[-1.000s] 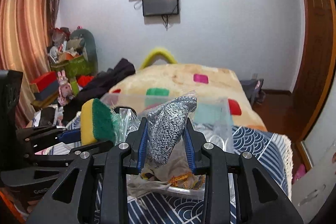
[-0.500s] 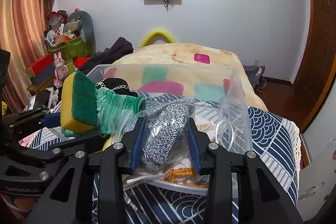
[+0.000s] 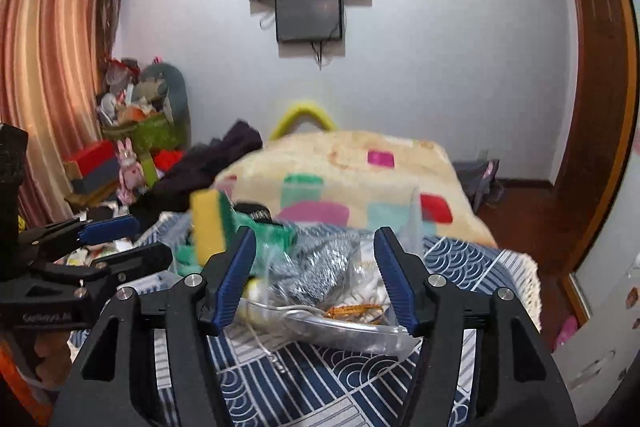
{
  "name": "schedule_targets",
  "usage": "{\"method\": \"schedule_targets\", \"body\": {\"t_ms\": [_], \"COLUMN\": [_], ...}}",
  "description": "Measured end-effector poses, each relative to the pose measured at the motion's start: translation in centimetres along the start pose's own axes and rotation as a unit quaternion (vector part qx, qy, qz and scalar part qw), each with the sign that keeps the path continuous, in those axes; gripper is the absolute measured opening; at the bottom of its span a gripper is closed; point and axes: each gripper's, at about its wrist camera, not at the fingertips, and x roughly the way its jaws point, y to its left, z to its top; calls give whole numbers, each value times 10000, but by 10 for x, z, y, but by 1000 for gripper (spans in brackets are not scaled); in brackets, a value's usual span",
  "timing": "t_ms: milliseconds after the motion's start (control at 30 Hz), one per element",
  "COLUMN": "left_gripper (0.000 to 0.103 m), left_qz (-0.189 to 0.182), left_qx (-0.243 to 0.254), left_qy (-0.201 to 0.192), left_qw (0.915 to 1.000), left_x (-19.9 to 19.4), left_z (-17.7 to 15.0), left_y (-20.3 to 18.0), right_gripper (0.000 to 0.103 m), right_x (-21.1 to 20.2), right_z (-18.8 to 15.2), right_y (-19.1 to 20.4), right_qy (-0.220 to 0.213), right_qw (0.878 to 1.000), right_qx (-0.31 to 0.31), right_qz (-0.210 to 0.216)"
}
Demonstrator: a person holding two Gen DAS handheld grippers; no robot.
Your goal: Organize soft objects
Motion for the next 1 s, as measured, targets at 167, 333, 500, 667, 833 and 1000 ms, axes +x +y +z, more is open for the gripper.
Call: {"method": "schedule_targets", "body": {"t_ms": [167, 333, 500, 667, 833, 1000], "left_gripper": [82, 94, 99, 99, 99, 99], "left_qz": [129, 135, 155, 238, 268, 313], "left_qx": [114, 257, 304, 328, 374, 391], "left_qy": [-569, -1085, -1402, -1514, -1508, -1475], "left_qw": [9982, 9937, 9895, 9876, 9875, 9878], "left_x": [-41, -79, -104, -111, -110, -106], "left_z": [9, 14, 11, 9, 6, 4], "left_y": [-6, -18, -29, -30, -31, -33], "right_gripper": [71, 82, 85, 94, 95, 95], "right_x": [-28, -49, -56, -57, -58, -58], "right_z": [6, 7, 1, -5, -5, -9], "right_y": [6, 15, 20, 22, 21, 20], "right_qy": [-461, -828, -942, -1028, -1043, -1005], "right_qw": [9989, 9965, 9955, 9947, 9945, 9949], "right_qx": [-20, -67, -62, -65, -32, -1], "right_qz": [77, 75, 29, -27, 2, 14]}}
